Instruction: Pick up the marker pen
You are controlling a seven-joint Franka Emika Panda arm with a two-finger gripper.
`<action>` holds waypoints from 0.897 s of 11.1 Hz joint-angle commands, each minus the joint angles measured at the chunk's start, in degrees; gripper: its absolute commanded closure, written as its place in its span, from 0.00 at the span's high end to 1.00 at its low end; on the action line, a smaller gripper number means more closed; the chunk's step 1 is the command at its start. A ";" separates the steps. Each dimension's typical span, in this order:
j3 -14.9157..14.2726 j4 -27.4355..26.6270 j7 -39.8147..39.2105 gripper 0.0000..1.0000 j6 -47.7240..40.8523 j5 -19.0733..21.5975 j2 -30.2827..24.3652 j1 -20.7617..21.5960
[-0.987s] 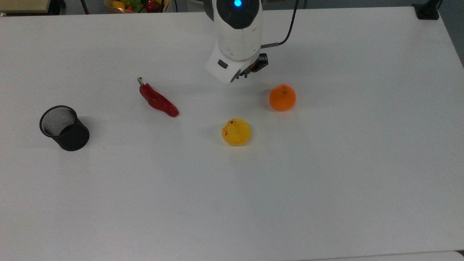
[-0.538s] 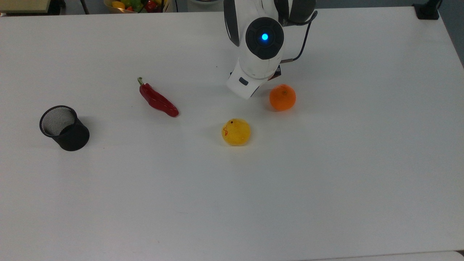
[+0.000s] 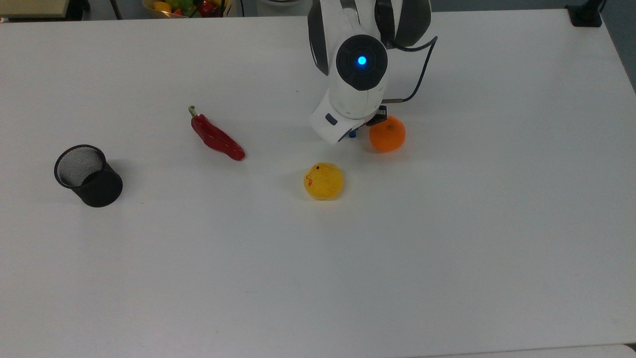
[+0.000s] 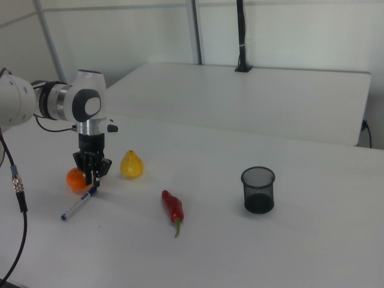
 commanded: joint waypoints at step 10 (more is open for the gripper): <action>-2.62 -0.01 0.70 1.00 -7.63 -0.04 -14.42 -5.43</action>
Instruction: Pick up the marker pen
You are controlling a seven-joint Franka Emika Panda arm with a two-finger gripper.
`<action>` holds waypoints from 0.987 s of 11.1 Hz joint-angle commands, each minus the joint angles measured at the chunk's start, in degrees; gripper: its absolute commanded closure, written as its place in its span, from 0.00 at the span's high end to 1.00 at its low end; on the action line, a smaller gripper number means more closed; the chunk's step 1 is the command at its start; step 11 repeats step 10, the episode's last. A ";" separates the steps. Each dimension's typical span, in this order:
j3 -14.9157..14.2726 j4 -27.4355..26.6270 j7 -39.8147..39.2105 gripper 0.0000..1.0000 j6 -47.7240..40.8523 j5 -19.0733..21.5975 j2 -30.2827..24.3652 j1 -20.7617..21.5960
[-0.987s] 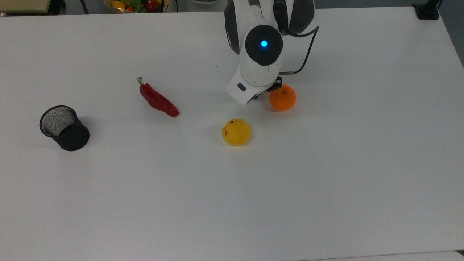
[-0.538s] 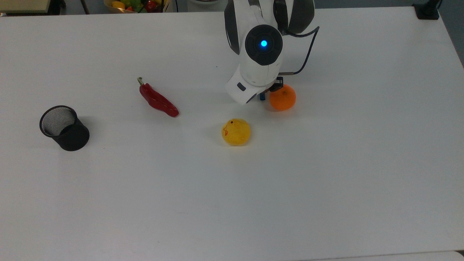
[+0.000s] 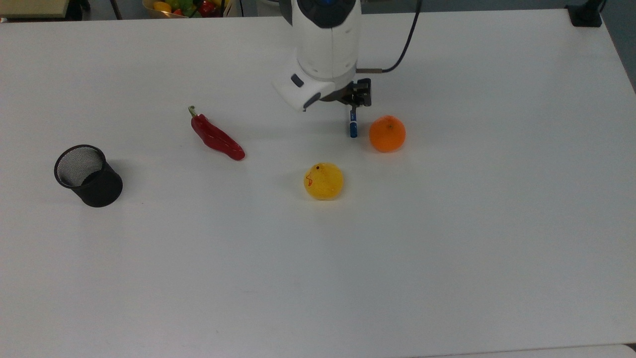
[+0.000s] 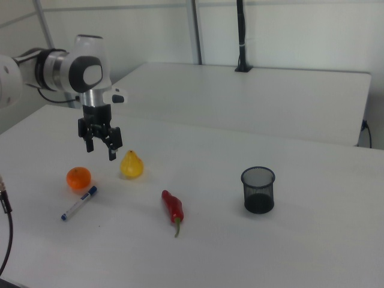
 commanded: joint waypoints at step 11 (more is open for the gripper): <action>-0.49 -0.69 0.31 1.00 -5.19 -1.77 -10.79 -14.10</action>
